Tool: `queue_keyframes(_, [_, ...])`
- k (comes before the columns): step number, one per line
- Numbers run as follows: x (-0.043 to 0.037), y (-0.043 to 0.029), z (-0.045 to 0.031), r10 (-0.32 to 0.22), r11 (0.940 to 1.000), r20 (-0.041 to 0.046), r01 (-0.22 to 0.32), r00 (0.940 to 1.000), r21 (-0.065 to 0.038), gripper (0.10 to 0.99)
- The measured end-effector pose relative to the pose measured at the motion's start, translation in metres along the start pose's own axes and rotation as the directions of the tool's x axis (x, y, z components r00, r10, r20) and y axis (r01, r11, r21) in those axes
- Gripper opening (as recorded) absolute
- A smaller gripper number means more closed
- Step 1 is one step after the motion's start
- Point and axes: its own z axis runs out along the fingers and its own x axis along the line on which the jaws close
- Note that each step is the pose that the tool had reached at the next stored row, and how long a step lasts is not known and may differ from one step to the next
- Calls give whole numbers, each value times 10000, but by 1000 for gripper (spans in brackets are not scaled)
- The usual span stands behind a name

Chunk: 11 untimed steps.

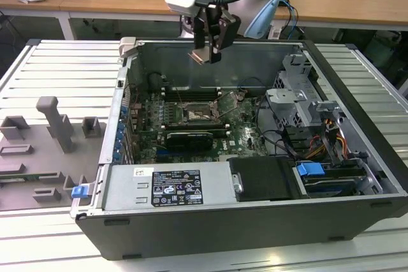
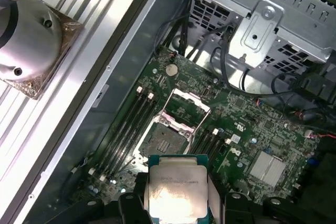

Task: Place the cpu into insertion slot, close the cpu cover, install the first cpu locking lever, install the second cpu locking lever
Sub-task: 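Place the cpu into insertion slot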

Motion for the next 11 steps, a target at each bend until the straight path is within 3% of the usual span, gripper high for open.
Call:
queue_keyframes(6, [0,0,4,608,9982,52,-608,9981,-12,533])
queue_keyframes(11, [0,-1,9,1198,9928,103,-1197,9927,-28,533])
